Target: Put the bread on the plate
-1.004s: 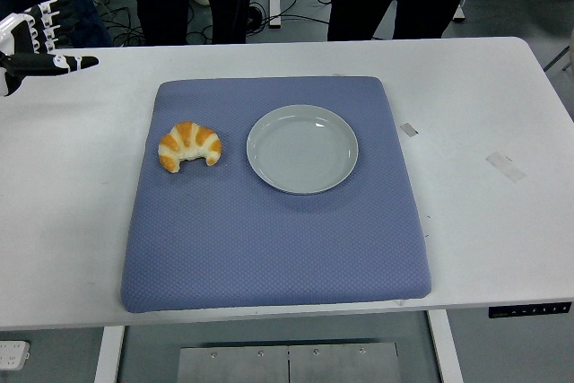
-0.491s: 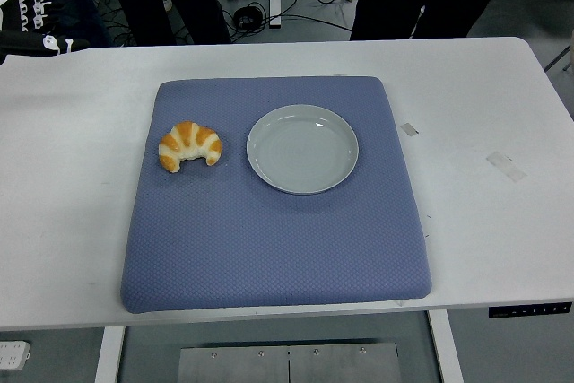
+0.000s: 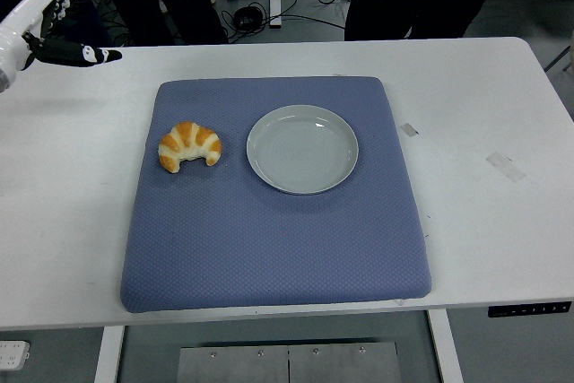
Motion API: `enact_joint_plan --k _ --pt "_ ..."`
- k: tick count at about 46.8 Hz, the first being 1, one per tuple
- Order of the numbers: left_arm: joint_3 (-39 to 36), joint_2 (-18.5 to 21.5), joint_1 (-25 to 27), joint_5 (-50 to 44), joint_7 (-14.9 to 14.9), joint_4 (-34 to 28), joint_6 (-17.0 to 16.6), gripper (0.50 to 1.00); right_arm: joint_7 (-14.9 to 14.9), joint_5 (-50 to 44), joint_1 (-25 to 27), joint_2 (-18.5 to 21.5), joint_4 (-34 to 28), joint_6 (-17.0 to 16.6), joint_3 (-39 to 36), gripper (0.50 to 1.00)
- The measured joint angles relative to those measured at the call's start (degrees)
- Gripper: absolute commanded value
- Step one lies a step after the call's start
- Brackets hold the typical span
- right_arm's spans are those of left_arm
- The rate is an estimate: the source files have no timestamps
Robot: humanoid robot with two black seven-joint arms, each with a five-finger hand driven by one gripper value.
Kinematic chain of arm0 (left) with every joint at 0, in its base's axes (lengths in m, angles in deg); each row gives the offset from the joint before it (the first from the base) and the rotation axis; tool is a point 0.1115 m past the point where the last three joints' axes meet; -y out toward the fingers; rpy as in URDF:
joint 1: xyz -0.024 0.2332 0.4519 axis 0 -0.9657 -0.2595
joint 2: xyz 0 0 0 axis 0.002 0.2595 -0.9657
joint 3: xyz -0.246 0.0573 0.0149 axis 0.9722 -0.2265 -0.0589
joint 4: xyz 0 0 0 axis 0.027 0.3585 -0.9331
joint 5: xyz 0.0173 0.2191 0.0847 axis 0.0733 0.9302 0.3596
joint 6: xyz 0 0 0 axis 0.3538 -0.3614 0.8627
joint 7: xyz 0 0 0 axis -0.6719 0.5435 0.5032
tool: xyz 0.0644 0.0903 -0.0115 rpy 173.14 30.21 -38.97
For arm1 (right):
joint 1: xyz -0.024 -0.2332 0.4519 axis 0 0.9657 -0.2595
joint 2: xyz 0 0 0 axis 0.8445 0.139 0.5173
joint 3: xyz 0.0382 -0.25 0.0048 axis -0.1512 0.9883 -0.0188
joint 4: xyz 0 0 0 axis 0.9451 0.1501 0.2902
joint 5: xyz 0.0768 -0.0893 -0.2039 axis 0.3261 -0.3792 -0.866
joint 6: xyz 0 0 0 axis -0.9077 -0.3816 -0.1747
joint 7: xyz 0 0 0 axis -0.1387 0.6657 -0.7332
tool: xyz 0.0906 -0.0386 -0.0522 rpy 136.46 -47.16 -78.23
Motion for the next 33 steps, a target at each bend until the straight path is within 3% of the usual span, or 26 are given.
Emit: enact_joint_plan --k 4,16,23,33 --pt "-1.3 -0.6 0.3 2.7 -1.5 -0.1 0.2 0.978 0.0 0.0 0.0 0.0 0.0 0.0 0.0 1.000" --pt "-6.7 1.9 0.5 5.5 -3.8 -8.3 0.3 0.972 0.1 0.0 0.0 0.0 0.0 0.0 0.0 1.000" --pt "-9.4 2.3 0.5 10.9 -9.1 -9.9 0.3 0.972 0.1 0.0 0.0 0.0 0.0 0.0 0.0 1.000" --pt "-9.8 2.8 0.4 11.6 -9.5 -9.6 0.5 0.974 0.0 0.0 0.0 0.0 0.0 0.0 0.0 1.000"
